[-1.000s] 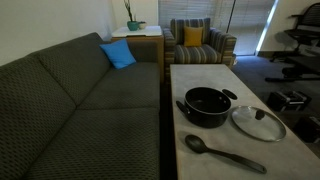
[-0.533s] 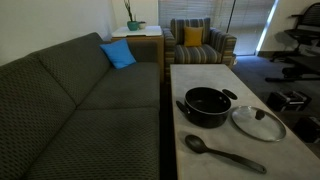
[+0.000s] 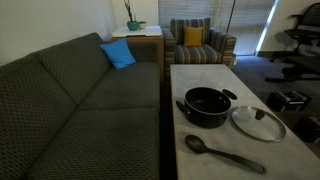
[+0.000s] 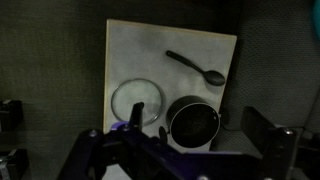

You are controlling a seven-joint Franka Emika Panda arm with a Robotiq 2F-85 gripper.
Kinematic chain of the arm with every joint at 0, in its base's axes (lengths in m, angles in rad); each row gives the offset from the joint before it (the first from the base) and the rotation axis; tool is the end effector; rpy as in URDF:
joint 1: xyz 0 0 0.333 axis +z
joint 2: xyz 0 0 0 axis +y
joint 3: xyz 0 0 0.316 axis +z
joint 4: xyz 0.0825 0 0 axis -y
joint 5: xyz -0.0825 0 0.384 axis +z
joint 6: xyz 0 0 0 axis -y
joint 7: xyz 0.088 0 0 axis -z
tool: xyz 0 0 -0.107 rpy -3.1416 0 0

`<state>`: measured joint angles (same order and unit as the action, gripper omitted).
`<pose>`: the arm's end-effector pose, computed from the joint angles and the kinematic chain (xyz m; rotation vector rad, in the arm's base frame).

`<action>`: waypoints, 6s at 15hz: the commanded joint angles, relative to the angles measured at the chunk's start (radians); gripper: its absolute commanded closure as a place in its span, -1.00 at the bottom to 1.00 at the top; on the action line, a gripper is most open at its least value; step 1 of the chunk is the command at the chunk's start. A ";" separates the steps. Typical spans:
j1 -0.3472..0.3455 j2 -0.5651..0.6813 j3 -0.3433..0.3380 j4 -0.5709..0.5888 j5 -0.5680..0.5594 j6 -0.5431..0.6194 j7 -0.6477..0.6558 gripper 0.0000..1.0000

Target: Pick up the glass lid from the table and put it on the black pot.

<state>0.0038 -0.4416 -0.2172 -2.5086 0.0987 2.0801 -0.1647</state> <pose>0.3985 -0.0824 0.4344 -2.9637 0.1137 -0.0498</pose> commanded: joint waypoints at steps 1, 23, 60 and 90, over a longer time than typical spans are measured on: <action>-0.021 0.053 0.056 -0.053 -0.031 0.200 -0.022 -1.00; -0.069 0.648 0.131 0.147 0.186 0.526 -0.328 -1.00; -0.068 1.441 0.274 0.836 0.150 0.632 0.266 -1.00; -0.042 1.934 0.120 1.460 0.102 0.199 0.889 -1.00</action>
<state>-0.0160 1.4929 -0.1249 -1.0340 0.2081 2.2867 0.7429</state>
